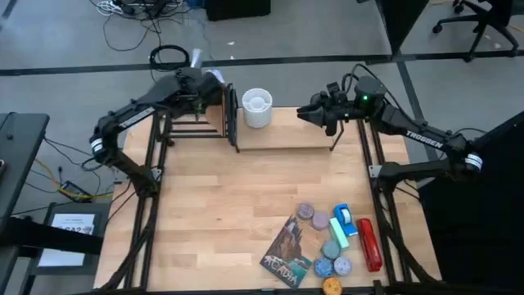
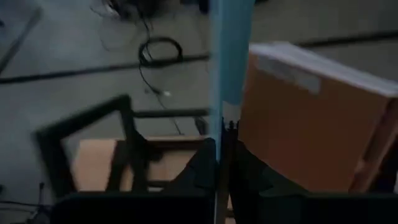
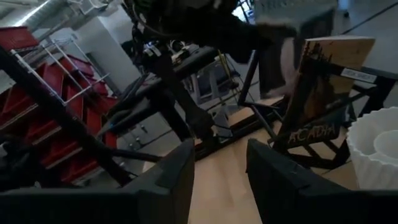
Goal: Stock shelves
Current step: Put the blue book on the bookshelf
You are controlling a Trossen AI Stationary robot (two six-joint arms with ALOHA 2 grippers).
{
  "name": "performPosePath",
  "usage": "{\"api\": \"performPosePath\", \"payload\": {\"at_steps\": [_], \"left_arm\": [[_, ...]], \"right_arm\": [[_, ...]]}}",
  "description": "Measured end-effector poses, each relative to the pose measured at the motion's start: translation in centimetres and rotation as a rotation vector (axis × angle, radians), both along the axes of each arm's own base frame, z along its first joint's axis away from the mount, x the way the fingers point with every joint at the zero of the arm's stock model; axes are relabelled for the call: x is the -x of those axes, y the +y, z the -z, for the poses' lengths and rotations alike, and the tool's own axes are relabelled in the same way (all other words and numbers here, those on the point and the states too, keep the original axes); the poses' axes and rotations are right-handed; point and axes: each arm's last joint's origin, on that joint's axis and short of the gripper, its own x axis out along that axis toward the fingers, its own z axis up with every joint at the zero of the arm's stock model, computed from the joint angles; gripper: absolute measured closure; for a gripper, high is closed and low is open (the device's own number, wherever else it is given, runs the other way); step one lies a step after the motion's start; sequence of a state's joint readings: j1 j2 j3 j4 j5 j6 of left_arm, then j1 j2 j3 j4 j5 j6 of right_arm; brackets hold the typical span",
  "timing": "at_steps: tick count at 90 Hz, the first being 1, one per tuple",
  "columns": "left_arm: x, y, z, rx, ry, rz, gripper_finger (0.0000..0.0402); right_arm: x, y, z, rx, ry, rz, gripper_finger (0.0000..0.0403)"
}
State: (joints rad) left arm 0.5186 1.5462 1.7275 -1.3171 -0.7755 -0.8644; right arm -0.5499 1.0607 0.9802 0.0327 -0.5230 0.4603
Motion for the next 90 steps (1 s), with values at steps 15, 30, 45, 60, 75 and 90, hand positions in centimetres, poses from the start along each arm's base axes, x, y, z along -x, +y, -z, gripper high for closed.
{"api": "performPosePath", "payload": {"at_steps": [15,30,45,60,75,90], "left_arm": [[-1.7,1.3,1.4,0.05,-0.022,0.027,0.0401],[-2.6,1.8,2.3,0.086,-0.034,0.042,0.0396],[-3.2,2.2,3.1,0.11,-0.02,0.047,0.0377],[-4.0,2.6,4.1,0.152,-0.014,0.061,0.0362],[-4.2,2.6,4.4,0.169,-0.004,0.063,0.0335],[-4.1,2.6,4.5,0.182,0.034,0.096,0.0313]], "right_arm": [[0.0,0.0,0.0,0.001,0.001,0.004,0.0291],[0.0,0.0,0.1,-0.005,0.008,0.002,0.0291],[0.0,0.0,0.1,-0.009,0.012,-0.001,0.0291],[0.0,0.0,0.1,-0.017,0.012,-0.001,0.0291],[0.0,0.0,0.2,-0.021,0.013,-0.004,0.0291],[0.0,0.0,0.3,-0.03,0.028,-0.004,0.0291]]}}
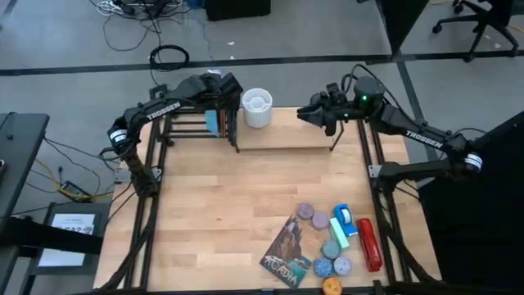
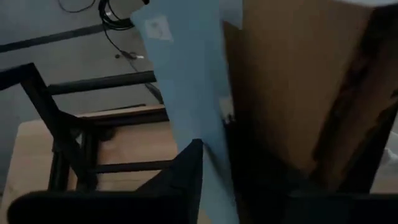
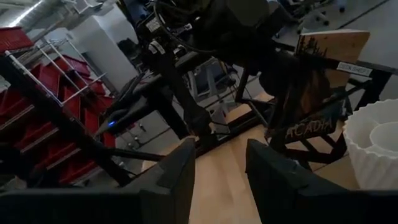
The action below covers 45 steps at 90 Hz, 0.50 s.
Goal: Stock shelves
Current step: Put the blue book on the bookshelf
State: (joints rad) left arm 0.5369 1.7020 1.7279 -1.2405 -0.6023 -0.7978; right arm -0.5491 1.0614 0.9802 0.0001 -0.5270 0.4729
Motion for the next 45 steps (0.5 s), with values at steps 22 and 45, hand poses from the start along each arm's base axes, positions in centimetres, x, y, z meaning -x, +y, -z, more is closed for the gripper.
{"api": "performPosePath", "payload": {"at_steps": [22,45], "left_arm": [[0.15,-0.16,0.07,0.018,0.036,0.027,0.039],[0.01,-0.54,-0.21,-0.025,0.063,0.025,0.0398]], "right_arm": [[0.01,0.0,0.03,-0.002,0.003,0.0,0.0291],[0.01,0.0,0.03,-0.006,0.003,0.001,0.0291]]}}
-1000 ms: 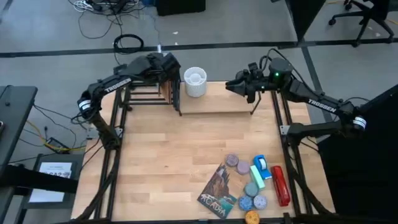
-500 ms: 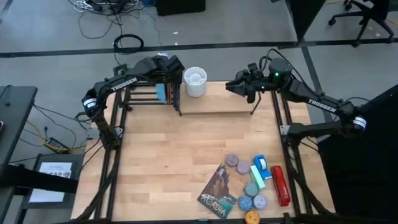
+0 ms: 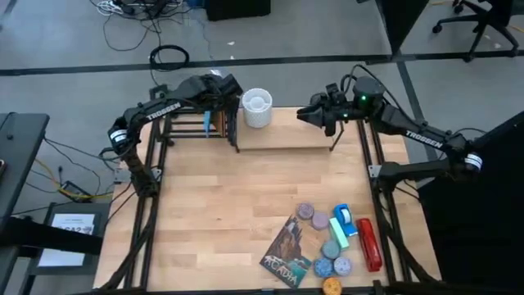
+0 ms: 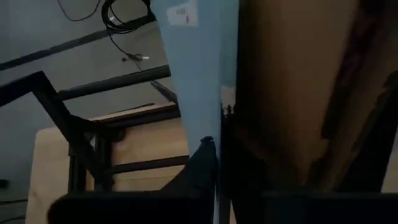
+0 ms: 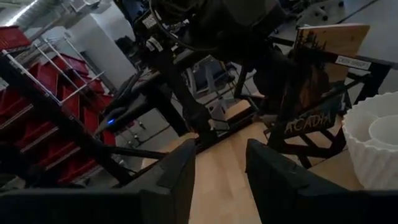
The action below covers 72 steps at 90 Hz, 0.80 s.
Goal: Stock shelves
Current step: Put the blue book on the bookshelf
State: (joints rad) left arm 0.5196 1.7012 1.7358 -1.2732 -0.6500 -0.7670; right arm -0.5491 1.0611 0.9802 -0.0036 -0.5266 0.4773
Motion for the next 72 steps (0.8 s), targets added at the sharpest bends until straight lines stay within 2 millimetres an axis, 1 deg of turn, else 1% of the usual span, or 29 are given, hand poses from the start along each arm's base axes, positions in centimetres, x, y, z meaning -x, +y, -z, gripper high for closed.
{"api": "performPosePath", "payload": {"at_steps": [12,23,40,49,72], "left_arm": [[-0.4,-0.9,-1.1,-0.115,0.027,-0.006,0.0399],[-0.7,-1.3,-1.0,-0.15,0.025,-0.022,0.04],[-1.3,-1.5,0.8,-0.157,0.009,-0.039,0.04],[-1.8,-1.9,1.9,-0.163,0.009,-0.013,0.0396],[-2.3,-2.8,2.8,-0.193,0.033,0.01,0.0391]], "right_arm": [[0.0,0.0,0.0,0.0,0.0,0.0,0.0291],[0.0,0.0,0.0,-0.001,0.0,0.0,0.0292],[0.0,0.0,0.0,-0.003,0.0,0.0,0.0292],[0.0,0.0,0.0,-0.02,0.002,0.001,0.0292],[-0.1,0.1,0.1,-0.022,0.007,-0.003,0.0292]]}}
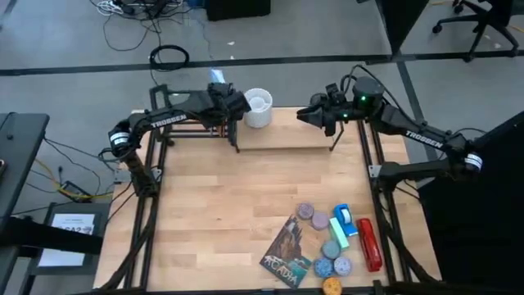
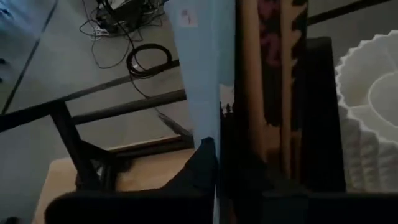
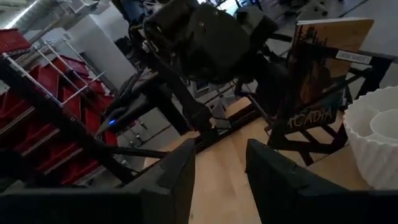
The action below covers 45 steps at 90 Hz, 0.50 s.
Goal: Stock shelves
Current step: Put the blue book on the bookshelf
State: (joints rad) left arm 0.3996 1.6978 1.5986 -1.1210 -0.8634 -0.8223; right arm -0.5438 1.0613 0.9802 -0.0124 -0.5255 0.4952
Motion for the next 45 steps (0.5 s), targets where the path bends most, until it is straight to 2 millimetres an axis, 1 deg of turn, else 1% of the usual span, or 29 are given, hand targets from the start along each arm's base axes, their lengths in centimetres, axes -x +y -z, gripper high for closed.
{"api": "performPosePath", "payload": {"at_steps": [11,19,28,45], "left_arm": [[-0.04,-0.05,0.01,0.004,-0.002,0.004,0.0389],[-0.07,-0.07,0.02,0.01,-0.005,0.008,0.0379],[-0.03,-0.1,-0.01,0.018,0.0,0.016,0.0354],[0.23,-0.23,-0.59,0.035,0.037,0.059,0.0292]], "right_arm": [[0.0,0.0,-0.01,0.004,0.0,0.0,0.0292],[0.0,0.0,0.0,0.004,0.0,0.0,0.0292],[0.0,0.0,0.0,0.004,0.0,0.0,0.0292],[0.0,0.0,0.0,0.003,0.0,0.0,0.0292]]}}
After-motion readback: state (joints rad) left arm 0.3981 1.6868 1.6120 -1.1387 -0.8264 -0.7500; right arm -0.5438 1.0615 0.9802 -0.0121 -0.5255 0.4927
